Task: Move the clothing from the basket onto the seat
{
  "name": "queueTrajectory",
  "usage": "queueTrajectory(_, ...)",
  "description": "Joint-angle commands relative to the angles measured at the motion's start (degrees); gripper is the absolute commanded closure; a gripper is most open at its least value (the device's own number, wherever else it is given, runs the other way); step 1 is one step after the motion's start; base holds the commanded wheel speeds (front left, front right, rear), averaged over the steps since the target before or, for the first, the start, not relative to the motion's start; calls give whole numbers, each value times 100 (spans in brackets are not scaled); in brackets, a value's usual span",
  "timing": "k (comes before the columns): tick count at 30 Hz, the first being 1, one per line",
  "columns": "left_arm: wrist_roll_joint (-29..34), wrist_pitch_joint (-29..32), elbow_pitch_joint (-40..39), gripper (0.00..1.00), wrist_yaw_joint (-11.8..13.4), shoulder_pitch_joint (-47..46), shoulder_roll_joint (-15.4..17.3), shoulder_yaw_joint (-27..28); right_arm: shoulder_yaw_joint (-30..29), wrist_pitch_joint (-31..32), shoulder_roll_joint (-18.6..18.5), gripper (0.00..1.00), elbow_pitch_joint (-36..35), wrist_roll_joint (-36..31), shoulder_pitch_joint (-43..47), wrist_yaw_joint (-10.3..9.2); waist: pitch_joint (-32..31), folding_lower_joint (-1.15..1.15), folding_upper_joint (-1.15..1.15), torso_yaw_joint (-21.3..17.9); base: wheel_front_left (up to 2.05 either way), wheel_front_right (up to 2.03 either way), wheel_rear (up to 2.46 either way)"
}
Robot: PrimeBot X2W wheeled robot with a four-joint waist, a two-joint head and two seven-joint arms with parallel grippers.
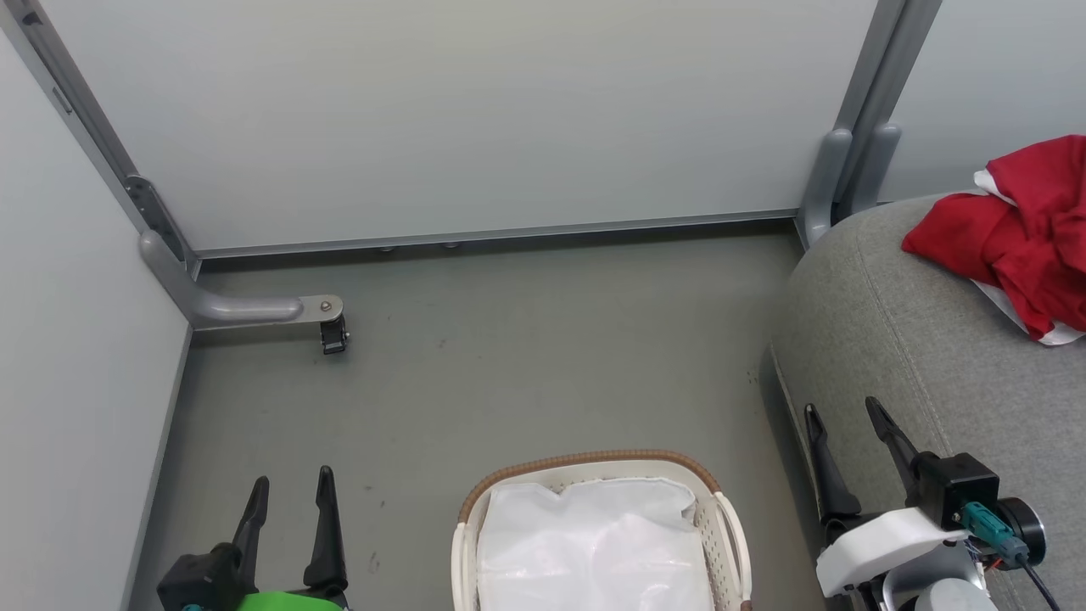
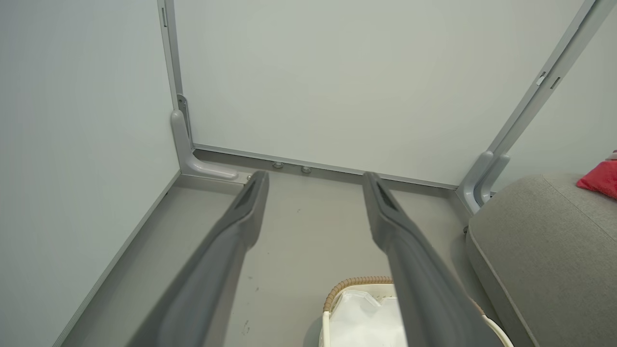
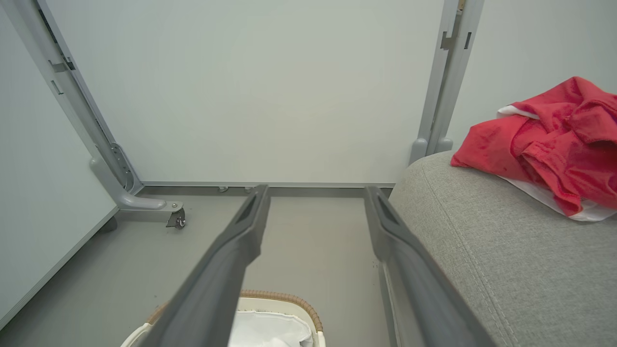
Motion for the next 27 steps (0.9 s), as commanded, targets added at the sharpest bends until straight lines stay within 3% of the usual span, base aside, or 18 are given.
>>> queueTrajectory(1, -32, 4, 23, 0, 29, 25, -1, 11, -11, -26, -23, 0, -24, -28, 2, -8, -2, 1, 61, 6, 0, 0, 0)
queueTrajectory(16, -131, 4, 29, 0, 50, -38, -1, 16, 11, -25, -24, 0, -5, -22, -34, -8, -16, 1, 61, 61, 0, 0, 0)
queueTrajectory(17, -99, -1, 76, 100, 46, -2, -2, -1, 11, 3, 7, 100, 27, -22, -3, 0, -17, 1, 0, 61, 0, 0, 0)
queueTrajectory(20, -121, 10, 217, 100, 45, 8, -8, -10, 5, 19, 34, 100, 165, 2, 41, 0, -17, 1, 0, 61, 0, 0, 0)
queueTrajectory(27, -831, 220, 203, 100, 21, -102, -7, 93, -91, 247, 29, 100, 168, 814, -20, 0, -16, 1, 3, 32, 0, 0, 0)
